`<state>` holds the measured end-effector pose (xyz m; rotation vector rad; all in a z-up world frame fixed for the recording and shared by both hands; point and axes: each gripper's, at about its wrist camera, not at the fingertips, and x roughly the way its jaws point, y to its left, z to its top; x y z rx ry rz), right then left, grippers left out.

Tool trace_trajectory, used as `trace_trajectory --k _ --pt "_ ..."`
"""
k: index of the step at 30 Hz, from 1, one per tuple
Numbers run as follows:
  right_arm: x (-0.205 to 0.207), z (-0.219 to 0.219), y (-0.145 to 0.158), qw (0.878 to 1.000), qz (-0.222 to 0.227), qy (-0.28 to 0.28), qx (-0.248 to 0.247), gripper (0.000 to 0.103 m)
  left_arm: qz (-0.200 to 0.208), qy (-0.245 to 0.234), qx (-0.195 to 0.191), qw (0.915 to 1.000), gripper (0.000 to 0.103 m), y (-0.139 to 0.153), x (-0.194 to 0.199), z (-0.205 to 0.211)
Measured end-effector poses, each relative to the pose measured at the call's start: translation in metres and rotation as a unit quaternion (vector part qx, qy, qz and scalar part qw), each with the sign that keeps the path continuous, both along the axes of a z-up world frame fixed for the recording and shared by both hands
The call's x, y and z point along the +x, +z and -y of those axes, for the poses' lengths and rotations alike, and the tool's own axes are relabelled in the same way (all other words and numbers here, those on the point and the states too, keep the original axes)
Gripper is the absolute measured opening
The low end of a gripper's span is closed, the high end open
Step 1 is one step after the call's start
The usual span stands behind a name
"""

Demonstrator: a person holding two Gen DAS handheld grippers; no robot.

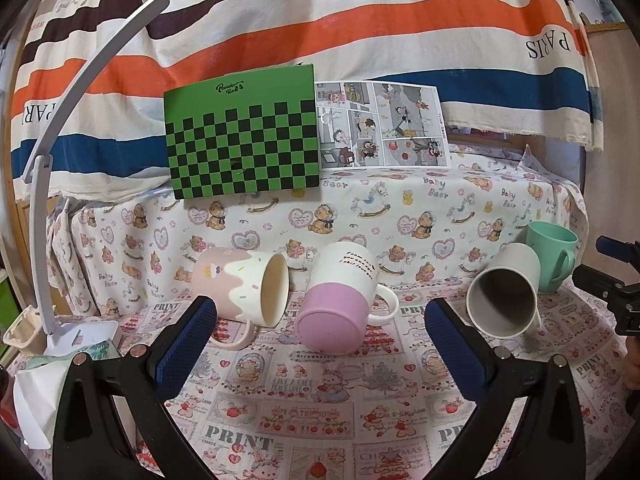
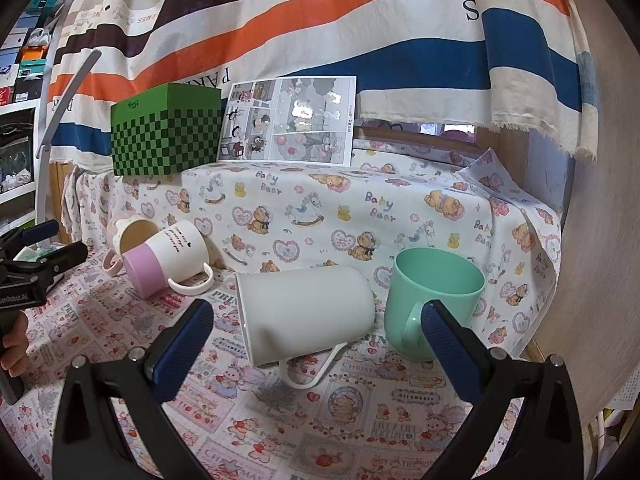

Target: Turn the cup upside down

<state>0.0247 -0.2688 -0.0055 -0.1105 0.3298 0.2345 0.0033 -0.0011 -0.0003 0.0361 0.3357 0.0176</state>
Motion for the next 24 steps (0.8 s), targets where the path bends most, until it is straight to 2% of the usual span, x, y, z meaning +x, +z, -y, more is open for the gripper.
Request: trace_trajectory --k 24 --pt "0.0019 -0.0005 -0.0015 1.000 -0.005 -0.003 0.001 0.103 -0.003 0.000 0.001 1.0000 0.103 -0.0010 -0.0007 -0.0044"
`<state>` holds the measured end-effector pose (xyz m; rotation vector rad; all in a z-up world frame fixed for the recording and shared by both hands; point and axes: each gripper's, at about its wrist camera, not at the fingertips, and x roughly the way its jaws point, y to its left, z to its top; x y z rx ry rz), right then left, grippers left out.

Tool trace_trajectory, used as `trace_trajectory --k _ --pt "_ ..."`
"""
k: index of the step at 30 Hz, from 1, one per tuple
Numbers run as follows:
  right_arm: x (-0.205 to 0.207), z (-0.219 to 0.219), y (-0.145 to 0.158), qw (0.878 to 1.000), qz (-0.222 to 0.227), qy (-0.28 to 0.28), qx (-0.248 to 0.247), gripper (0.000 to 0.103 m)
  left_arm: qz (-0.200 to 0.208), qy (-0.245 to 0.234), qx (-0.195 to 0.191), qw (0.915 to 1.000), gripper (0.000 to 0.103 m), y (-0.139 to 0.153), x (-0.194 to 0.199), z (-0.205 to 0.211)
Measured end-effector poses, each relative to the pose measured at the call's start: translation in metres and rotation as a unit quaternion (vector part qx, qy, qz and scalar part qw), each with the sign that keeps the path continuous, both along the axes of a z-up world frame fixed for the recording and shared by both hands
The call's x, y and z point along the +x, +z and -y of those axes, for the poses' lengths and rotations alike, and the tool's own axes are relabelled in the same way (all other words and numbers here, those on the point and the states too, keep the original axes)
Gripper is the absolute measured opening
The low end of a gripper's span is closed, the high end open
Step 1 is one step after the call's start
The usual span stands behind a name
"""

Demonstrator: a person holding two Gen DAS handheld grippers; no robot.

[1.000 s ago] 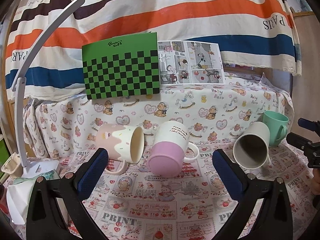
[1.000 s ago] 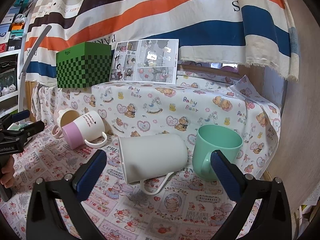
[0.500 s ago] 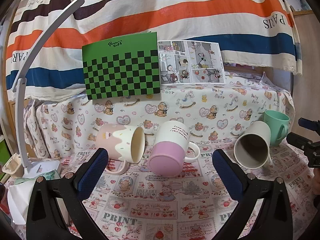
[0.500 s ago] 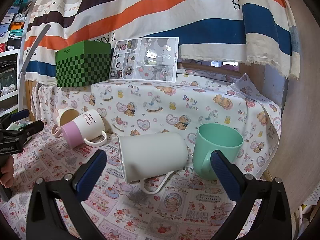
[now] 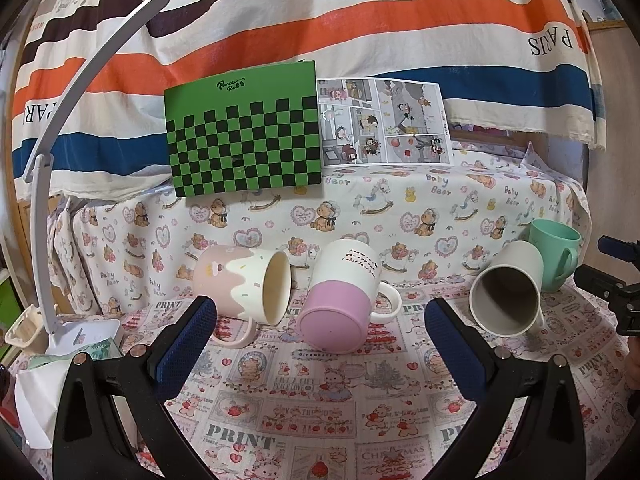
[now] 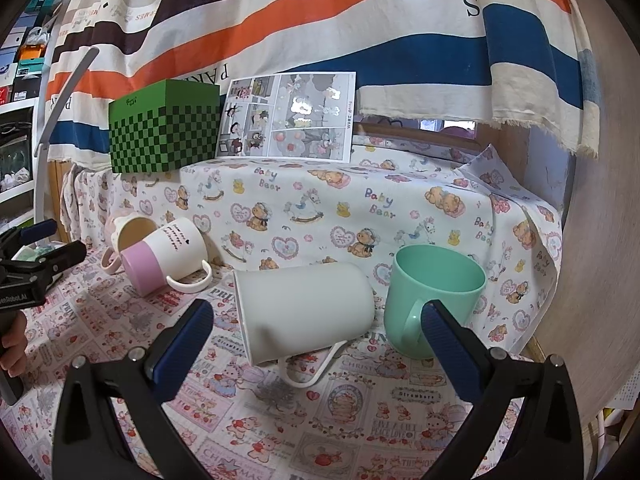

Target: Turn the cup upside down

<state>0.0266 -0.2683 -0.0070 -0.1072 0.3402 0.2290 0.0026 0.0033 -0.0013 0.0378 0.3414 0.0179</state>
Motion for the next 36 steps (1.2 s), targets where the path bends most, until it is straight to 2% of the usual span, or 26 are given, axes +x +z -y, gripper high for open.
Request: trace_trajectory --k 17,22,25,32,36 --pt "0.003 0.001 -0.002 1.000 -0.004 0.000 0.000 0.103 0.000 -0.001 0.001 1.0000 0.103 0.000 0.000 0.001" --pt "0.003 0.001 -0.002 1.000 -0.005 0.000 0.000 0.103 0.000 -0.019 -0.014 0.9997 0.103 -0.001 0.003 -0.002" --pt "0.004 0.003 -0.003 1.000 -0.007 -0.001 0.004 0.103 0.014 -0.019 -0.022 0.9995 0.103 0.000 0.003 0.000" --pt "0.007 0.006 -0.003 1.000 -0.021 -0.006 0.012 0.103 0.019 -0.043 -0.015 0.9988 0.103 0.003 0.004 0.009" --pt "0.005 0.005 -0.003 1.000 -0.019 -0.007 0.010 0.103 0.021 -0.042 -0.022 0.9987 0.103 0.003 0.003 0.007"
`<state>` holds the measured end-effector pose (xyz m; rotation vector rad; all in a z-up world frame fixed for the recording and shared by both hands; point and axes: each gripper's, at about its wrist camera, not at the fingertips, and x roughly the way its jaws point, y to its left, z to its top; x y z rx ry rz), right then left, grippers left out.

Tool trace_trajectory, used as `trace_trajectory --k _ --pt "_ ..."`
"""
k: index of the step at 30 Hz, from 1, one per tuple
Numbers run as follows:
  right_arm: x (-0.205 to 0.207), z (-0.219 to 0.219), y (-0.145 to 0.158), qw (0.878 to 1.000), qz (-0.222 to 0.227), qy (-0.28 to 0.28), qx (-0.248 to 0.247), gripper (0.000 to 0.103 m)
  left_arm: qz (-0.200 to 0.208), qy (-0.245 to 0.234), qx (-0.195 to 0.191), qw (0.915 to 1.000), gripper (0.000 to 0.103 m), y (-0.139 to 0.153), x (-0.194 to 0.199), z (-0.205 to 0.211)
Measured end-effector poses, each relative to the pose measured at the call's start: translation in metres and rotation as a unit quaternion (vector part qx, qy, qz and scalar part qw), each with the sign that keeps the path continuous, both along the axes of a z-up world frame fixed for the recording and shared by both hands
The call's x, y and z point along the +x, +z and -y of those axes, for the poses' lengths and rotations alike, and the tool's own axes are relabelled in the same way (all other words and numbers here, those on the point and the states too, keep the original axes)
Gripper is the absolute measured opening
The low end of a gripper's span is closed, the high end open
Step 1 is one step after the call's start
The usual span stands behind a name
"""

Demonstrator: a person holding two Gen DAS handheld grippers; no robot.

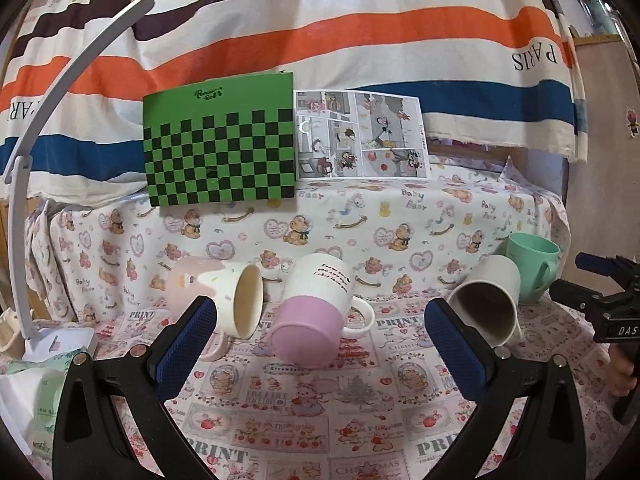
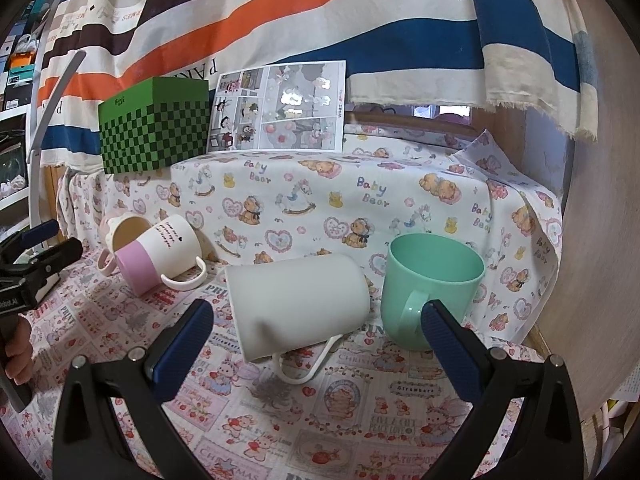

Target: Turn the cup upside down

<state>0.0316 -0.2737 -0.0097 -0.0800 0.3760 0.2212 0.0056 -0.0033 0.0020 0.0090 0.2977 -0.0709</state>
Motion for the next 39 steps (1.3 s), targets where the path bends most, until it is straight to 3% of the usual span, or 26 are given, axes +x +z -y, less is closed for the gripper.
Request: trace_trajectory --k 3,14,16,19,22,23,26,29,31,32,36,39 --pt "-0.002 0.000 0.001 1.000 0.002 -0.002 -0.002 0.103 0.000 0.019 0.000 0.9998 0.103 0.001 0.000 -0.003" --pt "-0.010 -0.003 0.005 1.000 0.017 -0.022 -0.010 0.103 -0.002 0.013 0.001 0.9999 0.103 0.000 -0.001 -0.002" --pt "-0.010 0.000 0.011 0.999 0.020 -0.035 0.009 0.103 -0.001 0.014 0.001 0.9999 0.103 0.000 0.000 -0.002" --pt "0.009 0.017 0.023 0.993 -0.037 -0.058 0.099 0.103 -0.001 0.013 0.001 0.9999 0.103 0.000 -0.001 -0.002" --pt "0.043 0.028 0.024 0.968 -0.150 -0.076 0.187 0.103 -0.002 0.014 0.000 0.9999 0.103 0.000 0.000 -0.002" --pt "0.058 0.030 0.021 0.954 -0.190 -0.085 0.217 0.103 -0.002 0.013 0.000 0.9999 0.103 0.000 -0.001 -0.002" --pt "0.080 0.027 0.009 0.924 -0.249 -0.124 0.262 0.103 -0.002 0.013 0.001 0.9999 0.103 0.000 -0.001 -0.003" --pt "0.101 0.022 -0.011 0.885 -0.312 -0.134 0.320 0.103 -0.002 0.013 0.001 0.9999 0.103 0.000 0.000 -0.002" --pt "0.115 0.019 -0.031 0.844 -0.364 -0.137 0.369 0.103 -0.003 0.013 0.001 0.9999 0.103 0.000 0.000 -0.002" --pt "0.119 0.019 -0.037 0.831 -0.376 -0.141 0.384 0.103 -0.002 0.013 0.001 0.9999 0.103 0.000 -0.001 -0.002" --pt "0.132 0.020 -0.047 0.808 -0.381 -0.183 0.411 0.103 -0.002 0.014 0.000 0.9999 0.103 0.000 0.000 -0.002" --pt "0.143 0.013 -0.051 0.808 -0.395 -0.186 0.395 0.103 -0.002 0.015 0.000 0.9999 0.103 0.001 0.000 -0.003"
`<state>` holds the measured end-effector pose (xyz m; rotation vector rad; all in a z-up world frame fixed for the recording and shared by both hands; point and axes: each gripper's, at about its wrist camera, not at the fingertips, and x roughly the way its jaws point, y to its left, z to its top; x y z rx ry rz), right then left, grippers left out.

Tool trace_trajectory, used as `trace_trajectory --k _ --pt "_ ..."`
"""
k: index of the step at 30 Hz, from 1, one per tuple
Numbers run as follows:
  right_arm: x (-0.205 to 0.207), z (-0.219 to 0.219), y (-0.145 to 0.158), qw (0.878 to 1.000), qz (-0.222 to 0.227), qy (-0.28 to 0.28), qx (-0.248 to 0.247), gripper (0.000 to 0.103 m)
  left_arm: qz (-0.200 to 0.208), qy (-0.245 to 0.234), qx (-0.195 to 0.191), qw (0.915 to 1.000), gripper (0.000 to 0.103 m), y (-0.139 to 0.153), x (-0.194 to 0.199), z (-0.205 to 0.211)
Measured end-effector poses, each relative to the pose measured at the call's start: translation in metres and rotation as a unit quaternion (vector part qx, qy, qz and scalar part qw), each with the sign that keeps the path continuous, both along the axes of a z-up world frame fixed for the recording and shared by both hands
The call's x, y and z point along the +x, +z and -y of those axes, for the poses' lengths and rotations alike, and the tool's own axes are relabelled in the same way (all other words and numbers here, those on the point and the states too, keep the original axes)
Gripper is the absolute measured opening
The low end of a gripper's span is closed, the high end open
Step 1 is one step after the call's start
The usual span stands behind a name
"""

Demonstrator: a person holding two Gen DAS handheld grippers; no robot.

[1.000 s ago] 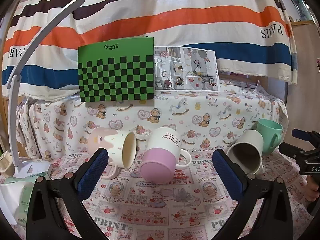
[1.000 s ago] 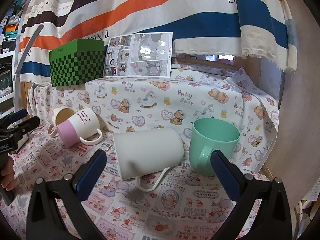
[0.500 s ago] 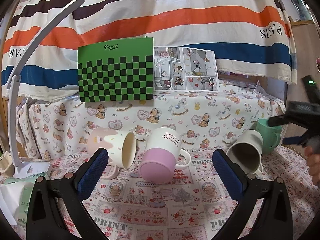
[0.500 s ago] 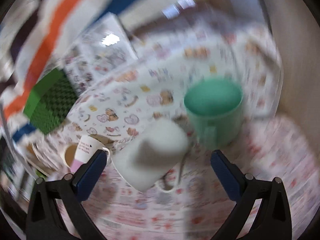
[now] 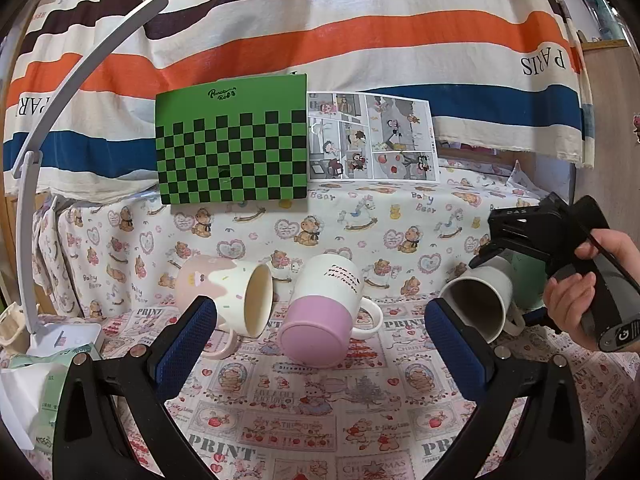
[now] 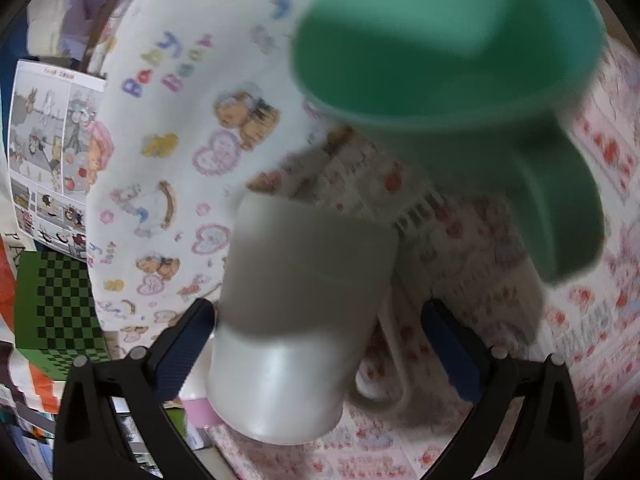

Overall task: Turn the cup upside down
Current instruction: 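Move the right gripper to the large white mug and grasp its body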

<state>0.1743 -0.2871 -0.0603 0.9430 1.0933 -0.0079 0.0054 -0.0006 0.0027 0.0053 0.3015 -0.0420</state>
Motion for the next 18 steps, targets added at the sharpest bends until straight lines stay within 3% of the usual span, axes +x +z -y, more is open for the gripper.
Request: trace_trajectory --k 2,3,8,12,18 --pt "0.003 -0.003 0.001 1.000 -0.002 0.004 0.012 0.095 0.000 0.000 0.000 1.0000 0.103 0.000 0.000 0.000" --pt "0.005 -0.004 0.001 1.000 0.007 0.008 0.029 0.086 0.000 0.000 0.000 1.0000 0.103 0.000 0.000 0.000" --pt "0.007 -0.007 0.004 0.998 0.009 0.041 0.051 0.083 0.000 0.000 0.000 1.0000 0.103 0.000 0.000 0.000" --pt "-0.007 -0.011 0.022 0.993 0.037 0.092 0.059 0.082 0.000 0.000 0.000 1.0000 0.103 0.000 0.000 0.000" --pt "-0.041 -0.039 0.051 0.972 0.072 0.218 0.053 0.082 0.001 0.002 0.000 1.0000 0.103 0.000 0.000 -0.001"
